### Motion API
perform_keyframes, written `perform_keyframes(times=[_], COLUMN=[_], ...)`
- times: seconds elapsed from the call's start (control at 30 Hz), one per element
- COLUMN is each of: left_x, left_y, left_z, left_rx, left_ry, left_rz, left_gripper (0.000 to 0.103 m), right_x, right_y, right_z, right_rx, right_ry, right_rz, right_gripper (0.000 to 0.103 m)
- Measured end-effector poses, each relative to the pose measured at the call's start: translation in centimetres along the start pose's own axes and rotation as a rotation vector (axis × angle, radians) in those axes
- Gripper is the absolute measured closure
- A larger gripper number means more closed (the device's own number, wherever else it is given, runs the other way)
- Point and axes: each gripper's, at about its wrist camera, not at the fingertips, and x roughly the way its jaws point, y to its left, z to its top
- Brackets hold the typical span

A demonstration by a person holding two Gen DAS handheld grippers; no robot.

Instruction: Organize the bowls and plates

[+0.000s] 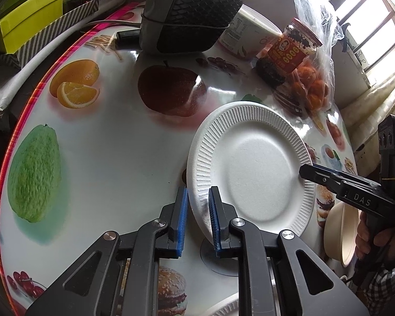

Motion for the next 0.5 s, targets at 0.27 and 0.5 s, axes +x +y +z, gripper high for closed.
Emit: perform_keyframes(times=[0.27, 0.5], left_x=[-1.1, -2.4], left_y=[-0.3, -0.7], left_z=[-0.3, -1.1], left_rx=[0.005, 0.022], left_ry=[-0.017, -0.040], left_rz=[0.002, 0.007], left_gripper=[0.086, 0.086], right_x=[-0.9, -2.5], right_y=[0.1, 0.7], right_z=[-0.3, -1.1], right_rx=[0.005, -0.004], right_ry=[-0.015, -0.035], right_rz=[0.007, 0.013], right_gripper=[0.082, 0.082])
